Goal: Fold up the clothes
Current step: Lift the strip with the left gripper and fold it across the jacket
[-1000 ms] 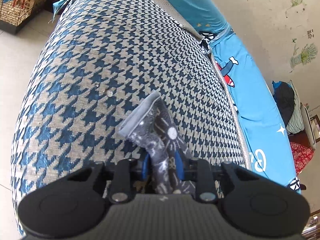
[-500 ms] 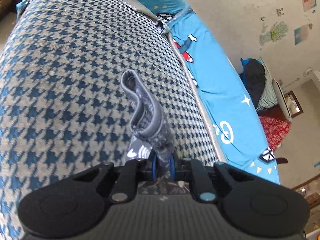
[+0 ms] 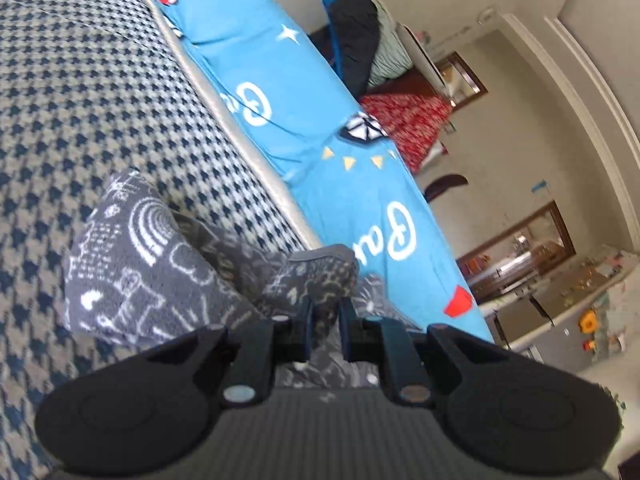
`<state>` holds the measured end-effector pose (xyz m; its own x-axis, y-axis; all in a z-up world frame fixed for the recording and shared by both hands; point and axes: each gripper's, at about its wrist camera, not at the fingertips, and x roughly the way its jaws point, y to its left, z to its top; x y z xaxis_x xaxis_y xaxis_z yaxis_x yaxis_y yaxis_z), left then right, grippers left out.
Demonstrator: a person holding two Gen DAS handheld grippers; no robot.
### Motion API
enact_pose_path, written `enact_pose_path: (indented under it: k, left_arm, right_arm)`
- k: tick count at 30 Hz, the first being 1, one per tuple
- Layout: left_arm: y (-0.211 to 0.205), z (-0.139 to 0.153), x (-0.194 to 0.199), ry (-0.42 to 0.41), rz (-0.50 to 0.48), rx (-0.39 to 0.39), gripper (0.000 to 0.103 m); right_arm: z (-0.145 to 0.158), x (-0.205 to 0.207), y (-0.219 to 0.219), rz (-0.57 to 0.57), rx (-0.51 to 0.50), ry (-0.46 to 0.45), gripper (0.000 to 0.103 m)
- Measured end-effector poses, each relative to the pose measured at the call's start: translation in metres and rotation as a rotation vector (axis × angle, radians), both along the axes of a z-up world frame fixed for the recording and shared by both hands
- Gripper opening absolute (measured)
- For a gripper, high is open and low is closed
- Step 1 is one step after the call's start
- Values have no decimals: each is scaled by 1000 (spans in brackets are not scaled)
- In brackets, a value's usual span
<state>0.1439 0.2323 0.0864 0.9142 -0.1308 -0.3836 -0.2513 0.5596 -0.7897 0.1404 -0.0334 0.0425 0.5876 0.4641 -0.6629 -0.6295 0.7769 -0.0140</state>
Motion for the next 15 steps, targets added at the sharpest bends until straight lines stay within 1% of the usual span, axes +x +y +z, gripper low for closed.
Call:
enact_pose_path:
  k: [2, 5, 7, 8, 9, 10, 13, 15]
  left_arm:
    - [-22, 1, 4, -12, -65, 0, 13]
    - [-41, -3, 6, 8, -147, -11, 15]
    - [-43, -5, 7, 19, -176, -21, 22]
    - [-44, -6, 7, 23, -189, -24, 35]
    - [-44, -7, 6, 26, -190, -19, 48]
    - [-43, -6, 3, 24, -179, -6, 51]
    - [-34, -2, 1, 24, -142, 29, 52]
    - [-28, -2, -1, 28, -115, 31, 55]
  right_arm:
    - [2, 3, -3, -8, 19, 10, 55]
    - [7, 7, -8, -28, 58, 9, 55]
    - [11, 13, -13, -43, 98, 19, 55]
    - [13, 16, -16, -52, 124, 34, 55]
    - [15, 19, -18, -62, 151, 49, 55]
    - [16, 22, -21, -72, 177, 67, 55]
    - [16, 31, -28, -104, 247, 127, 55]
    - [15, 35, -29, -110, 281, 142, 55]
